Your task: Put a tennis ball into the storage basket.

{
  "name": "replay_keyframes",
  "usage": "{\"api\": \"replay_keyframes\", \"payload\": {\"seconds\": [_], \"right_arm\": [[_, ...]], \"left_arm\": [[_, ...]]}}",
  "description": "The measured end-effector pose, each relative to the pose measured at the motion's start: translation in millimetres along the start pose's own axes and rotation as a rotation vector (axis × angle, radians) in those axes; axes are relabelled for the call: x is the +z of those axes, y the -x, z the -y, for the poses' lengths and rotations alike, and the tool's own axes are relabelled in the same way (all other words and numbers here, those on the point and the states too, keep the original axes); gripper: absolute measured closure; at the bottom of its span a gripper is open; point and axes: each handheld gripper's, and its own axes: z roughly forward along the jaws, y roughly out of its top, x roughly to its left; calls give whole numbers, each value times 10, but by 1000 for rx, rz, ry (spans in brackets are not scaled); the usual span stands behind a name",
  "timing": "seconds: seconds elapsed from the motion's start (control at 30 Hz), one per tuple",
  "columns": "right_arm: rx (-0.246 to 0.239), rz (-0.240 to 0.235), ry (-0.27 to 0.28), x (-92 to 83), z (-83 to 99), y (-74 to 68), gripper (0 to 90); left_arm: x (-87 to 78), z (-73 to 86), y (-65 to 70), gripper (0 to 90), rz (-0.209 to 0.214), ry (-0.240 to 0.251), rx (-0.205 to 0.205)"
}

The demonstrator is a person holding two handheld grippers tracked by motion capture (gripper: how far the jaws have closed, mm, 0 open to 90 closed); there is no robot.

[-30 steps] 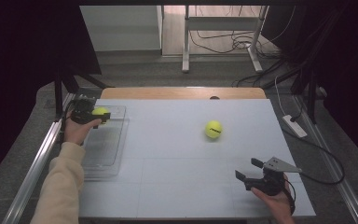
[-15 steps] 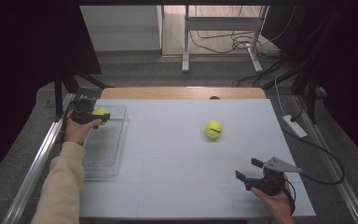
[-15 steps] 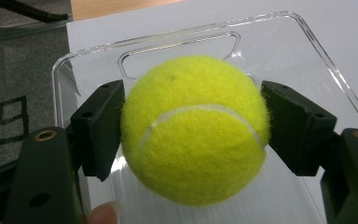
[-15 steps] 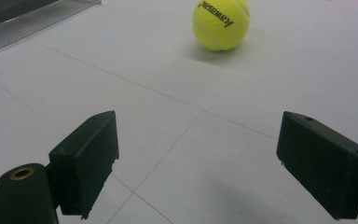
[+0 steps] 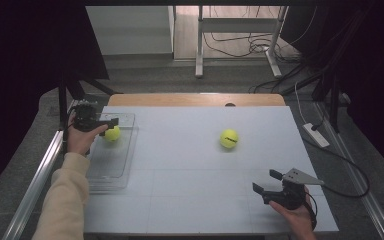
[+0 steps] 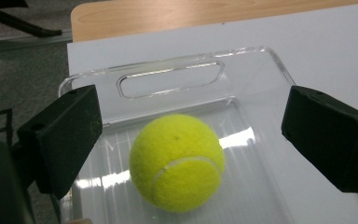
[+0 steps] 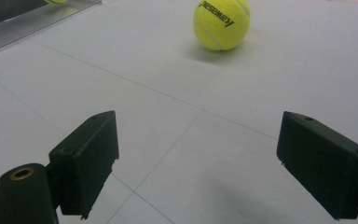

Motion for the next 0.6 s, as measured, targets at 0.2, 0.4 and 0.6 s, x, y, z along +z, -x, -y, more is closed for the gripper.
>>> {"api": "replay_keyframes", "payload": {"seconds": [0.2, 0.4, 0.6], "right_arm": [[0, 1, -1, 1, 0, 2, 128], [0, 2, 1, -4, -2, 2, 128], [4, 3, 1, 0, -7, 8, 128]], "left_arm": [[-77, 16, 22, 64, 27, 28, 0], [-148, 47, 50, 70, 65, 57, -4], [-245, 84, 155, 75, 102, 89, 24]]}}
